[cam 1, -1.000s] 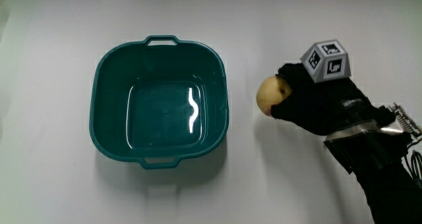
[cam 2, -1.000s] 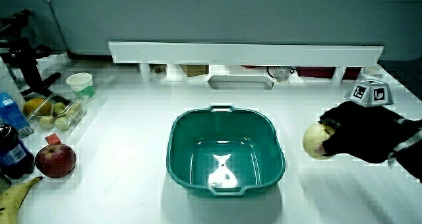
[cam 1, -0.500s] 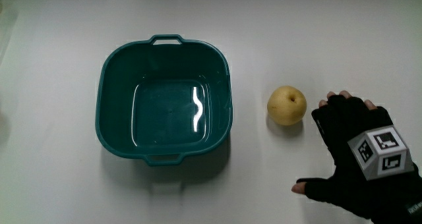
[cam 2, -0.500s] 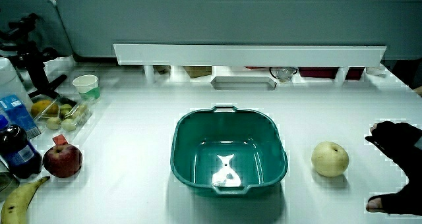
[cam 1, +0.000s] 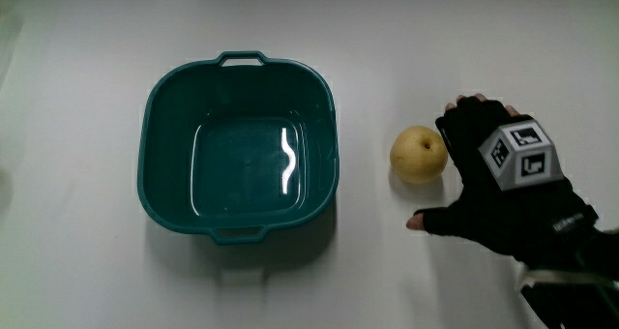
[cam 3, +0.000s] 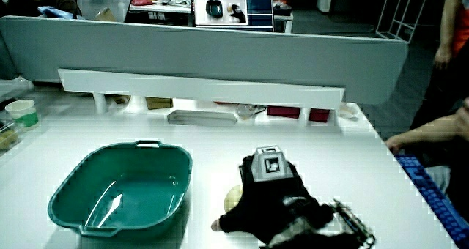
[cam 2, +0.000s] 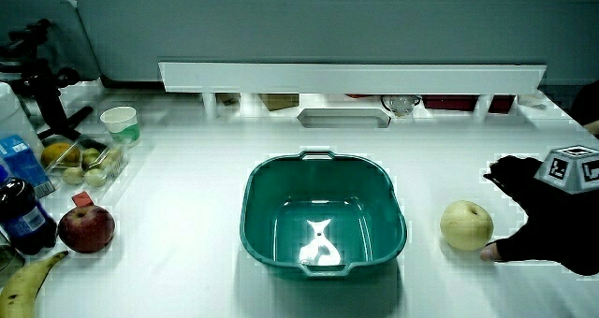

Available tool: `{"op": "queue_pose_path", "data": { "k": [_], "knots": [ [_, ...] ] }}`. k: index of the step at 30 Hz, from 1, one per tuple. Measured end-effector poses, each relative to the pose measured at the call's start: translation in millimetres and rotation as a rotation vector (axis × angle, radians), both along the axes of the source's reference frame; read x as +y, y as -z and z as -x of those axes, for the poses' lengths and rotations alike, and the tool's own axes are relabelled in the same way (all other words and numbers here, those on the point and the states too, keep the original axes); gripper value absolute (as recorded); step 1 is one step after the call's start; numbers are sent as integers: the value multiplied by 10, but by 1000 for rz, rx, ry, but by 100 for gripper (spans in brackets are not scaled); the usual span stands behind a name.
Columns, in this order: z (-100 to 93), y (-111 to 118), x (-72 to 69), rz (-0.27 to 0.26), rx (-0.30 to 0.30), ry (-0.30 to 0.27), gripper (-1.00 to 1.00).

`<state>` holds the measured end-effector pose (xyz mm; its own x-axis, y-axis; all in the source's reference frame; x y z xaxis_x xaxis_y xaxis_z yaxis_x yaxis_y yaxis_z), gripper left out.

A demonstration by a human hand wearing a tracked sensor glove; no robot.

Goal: Pick pear from desk

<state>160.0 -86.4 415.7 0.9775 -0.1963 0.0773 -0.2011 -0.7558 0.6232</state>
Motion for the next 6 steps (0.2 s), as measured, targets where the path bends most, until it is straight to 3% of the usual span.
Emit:
{"op": "queue_pose_path", "data": {
  "k": [1,3,4,5,6],
  "knots": [
    [28,78,-31,-60,4,19,100],
    [94,208,-85,-31,-33,3,100],
    [92,180,-138,-74,-23,-2,100],
    [161,274,-166,-20,-61,1,100],
    [228,356,-184,-42,-88,-13,100]
  ]
}}
